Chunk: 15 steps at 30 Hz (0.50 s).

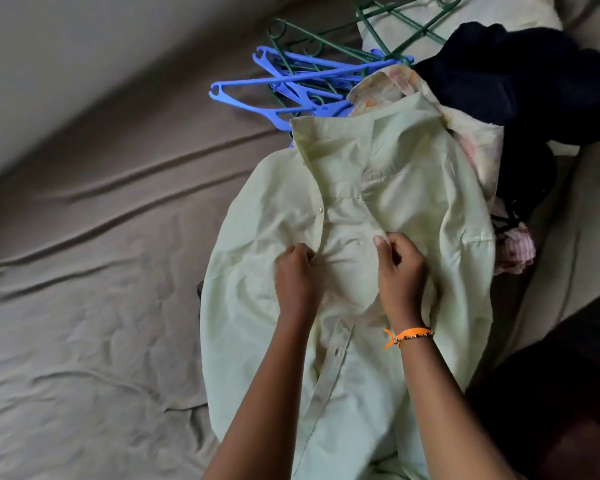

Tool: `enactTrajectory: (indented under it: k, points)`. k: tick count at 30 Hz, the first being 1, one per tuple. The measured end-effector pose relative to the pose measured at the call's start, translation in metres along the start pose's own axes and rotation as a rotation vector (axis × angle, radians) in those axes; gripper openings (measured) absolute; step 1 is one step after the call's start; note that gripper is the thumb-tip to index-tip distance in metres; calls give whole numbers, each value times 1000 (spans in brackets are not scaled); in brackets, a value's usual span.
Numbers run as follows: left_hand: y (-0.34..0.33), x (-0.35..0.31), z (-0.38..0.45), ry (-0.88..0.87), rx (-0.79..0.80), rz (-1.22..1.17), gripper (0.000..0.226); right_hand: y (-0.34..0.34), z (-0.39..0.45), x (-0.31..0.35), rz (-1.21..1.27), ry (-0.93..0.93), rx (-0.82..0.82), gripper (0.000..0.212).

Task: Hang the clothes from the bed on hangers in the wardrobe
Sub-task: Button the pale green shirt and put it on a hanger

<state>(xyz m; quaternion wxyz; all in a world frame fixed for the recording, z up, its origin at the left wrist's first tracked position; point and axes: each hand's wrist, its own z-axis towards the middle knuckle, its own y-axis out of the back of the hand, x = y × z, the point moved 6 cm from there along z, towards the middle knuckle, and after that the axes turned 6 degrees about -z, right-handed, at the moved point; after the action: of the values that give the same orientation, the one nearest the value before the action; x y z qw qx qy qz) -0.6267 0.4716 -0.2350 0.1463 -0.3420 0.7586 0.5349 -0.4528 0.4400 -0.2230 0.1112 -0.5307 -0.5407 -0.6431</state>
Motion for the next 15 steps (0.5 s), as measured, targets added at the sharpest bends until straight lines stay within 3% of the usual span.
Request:
enactTrajectory:
  k: [1,3,6,9,11,13,15]
  points:
    - [0,1,-7,-11,-2,-4,16,-10,-7,-1,-99,-9,96,5]
    - [-5,7,-20,-78,5,-2,19,-27,-25,-4,-338,-10,254,35]
    - [-8,10,-32,-221,17,18,23,-30,-51,-2,-447,-2,243,61]
    - [-16,6,-43,-402,169,265,20,-27,-61,0,-500,-13,225,54]
    - [-23,6,-44,-335,347,339,12,-24,-53,8,-450,19,166,42]
    - [-12,2,-35,-185,294,121,10,-24,-34,24,-311,103,71,30]
    - [4,-10,-17,-144,93,-108,11,-29,-9,41,-169,163,38,33]
